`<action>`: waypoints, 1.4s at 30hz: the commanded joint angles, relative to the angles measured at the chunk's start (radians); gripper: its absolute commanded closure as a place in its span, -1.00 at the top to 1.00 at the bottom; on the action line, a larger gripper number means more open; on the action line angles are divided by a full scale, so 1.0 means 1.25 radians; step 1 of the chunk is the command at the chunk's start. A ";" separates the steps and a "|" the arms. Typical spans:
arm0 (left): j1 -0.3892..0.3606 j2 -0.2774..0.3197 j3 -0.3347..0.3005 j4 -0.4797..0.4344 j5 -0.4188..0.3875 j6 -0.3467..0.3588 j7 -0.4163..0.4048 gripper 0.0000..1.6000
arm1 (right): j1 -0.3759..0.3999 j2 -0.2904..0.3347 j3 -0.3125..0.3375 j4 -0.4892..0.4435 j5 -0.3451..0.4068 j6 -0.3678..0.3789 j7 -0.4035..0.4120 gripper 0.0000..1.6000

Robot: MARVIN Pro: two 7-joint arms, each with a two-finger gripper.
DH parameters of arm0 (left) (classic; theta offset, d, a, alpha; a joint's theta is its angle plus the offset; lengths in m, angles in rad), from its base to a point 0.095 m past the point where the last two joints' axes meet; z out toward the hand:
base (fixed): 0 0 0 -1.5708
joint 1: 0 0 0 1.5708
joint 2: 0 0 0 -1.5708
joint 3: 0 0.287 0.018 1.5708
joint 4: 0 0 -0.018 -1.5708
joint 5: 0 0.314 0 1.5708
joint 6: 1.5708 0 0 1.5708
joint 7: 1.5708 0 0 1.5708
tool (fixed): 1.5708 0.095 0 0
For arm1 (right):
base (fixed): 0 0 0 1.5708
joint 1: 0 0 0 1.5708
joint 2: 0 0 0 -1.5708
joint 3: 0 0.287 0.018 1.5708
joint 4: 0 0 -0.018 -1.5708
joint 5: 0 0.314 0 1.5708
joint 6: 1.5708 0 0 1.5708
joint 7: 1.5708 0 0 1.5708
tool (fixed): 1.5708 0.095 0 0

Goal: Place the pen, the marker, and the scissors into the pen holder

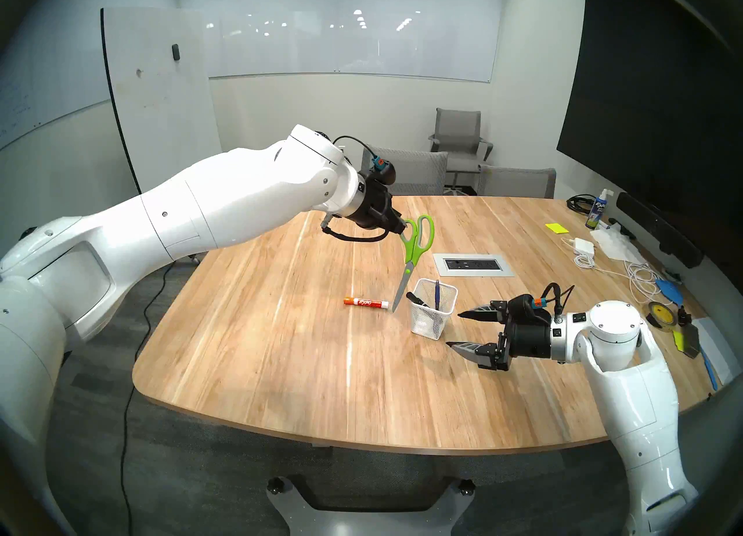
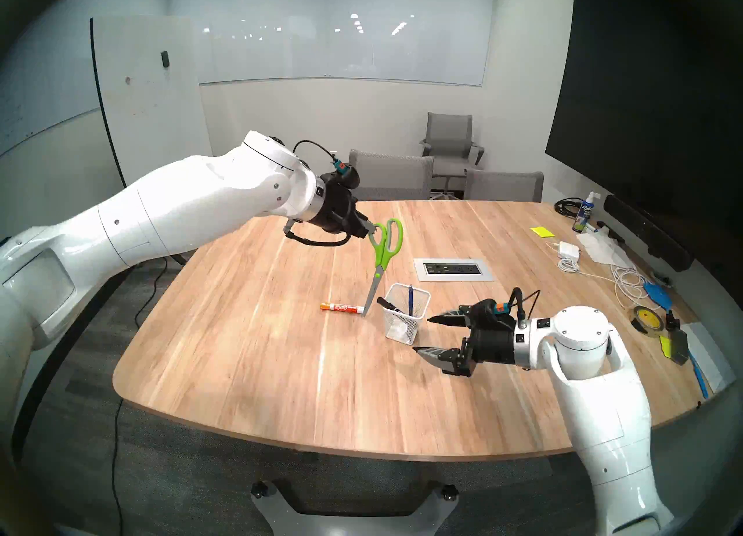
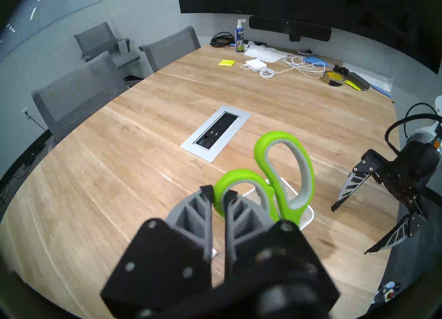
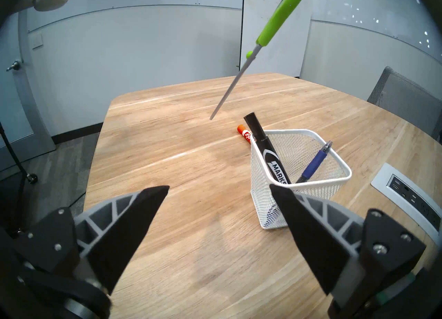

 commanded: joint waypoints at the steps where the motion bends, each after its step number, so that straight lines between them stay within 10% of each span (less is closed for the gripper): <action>1: -0.024 -0.022 -0.038 -0.012 -0.006 -0.035 0.003 -1.00 | 0.008 -0.001 0.002 -0.012 0.003 0.001 0.000 1.00; 42: 0.022 -0.074 -0.002 0.059 0.114 -0.262 -0.057 -1.00 | 0.008 -0.002 0.002 -0.012 0.002 0.002 0.001 1.00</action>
